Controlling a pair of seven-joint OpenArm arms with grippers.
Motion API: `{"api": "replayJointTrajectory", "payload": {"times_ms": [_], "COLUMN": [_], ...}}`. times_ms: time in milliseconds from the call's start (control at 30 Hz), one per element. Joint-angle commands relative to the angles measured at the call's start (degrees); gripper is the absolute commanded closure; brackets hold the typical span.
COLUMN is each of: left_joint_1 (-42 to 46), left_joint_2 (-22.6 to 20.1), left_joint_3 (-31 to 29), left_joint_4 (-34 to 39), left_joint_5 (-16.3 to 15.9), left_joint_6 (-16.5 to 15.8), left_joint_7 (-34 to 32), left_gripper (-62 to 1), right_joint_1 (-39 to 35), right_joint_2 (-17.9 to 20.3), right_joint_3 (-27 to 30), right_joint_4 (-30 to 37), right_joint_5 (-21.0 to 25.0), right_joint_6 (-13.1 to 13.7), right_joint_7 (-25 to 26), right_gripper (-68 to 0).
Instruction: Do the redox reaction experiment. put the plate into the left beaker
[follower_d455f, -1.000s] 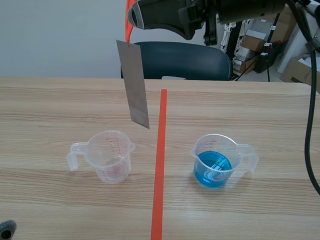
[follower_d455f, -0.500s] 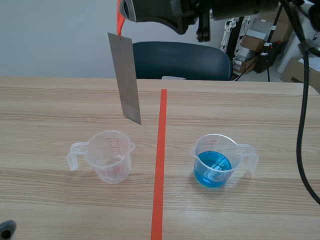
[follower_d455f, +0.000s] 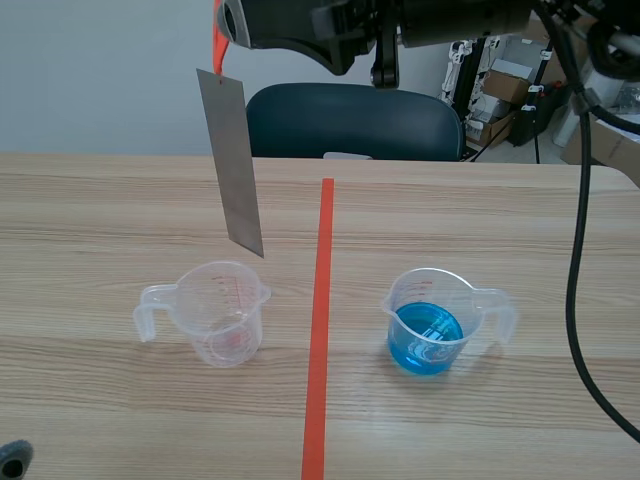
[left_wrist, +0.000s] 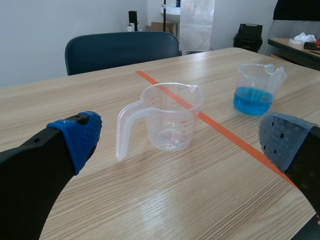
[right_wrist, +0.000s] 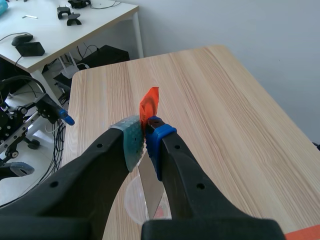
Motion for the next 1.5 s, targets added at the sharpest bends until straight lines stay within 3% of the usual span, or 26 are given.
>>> {"api": "replayJointTrajectory", "payload": {"times_ms": [0, 700, 1200, 1467], "left_joint_1": [0.59, 0.57, 0.57, 0.57], "left_joint_2": [0.15, 0.17, 0.17, 0.17], "left_joint_3": [-0.26, -0.26, -0.26, -0.26], "left_joint_4": [0.83, 0.83, 0.83, 0.83], "left_joint_5": [-0.63, -0.63, -0.63, -0.63], "left_joint_6": [0.04, 0.04, 0.04, 0.04], "left_joint_7": [-0.92, -0.9, -0.9, -0.87], "left_gripper": [-62.3, -62.3, -62.3, -62.3], "right_joint_1": [0.85, 0.83, 0.83, -0.37], "right_joint_2": [-0.7, -3.8, -3.85, -4.63], "right_joint_3": [-0.04, -3.32, -3.8, -3.8], "right_joint_4": [0.57, 0.57, 0.57, 0.13], "right_joint_5": [0.28, -2.6, -3.23, -7.32], "right_joint_6": [0.22, 0.2, 0.2, 0.2], "right_joint_7": [0.76, 1.31, 3.28, 4.94], "right_gripper": [-0.2, -0.2, -0.2, -0.2]}}
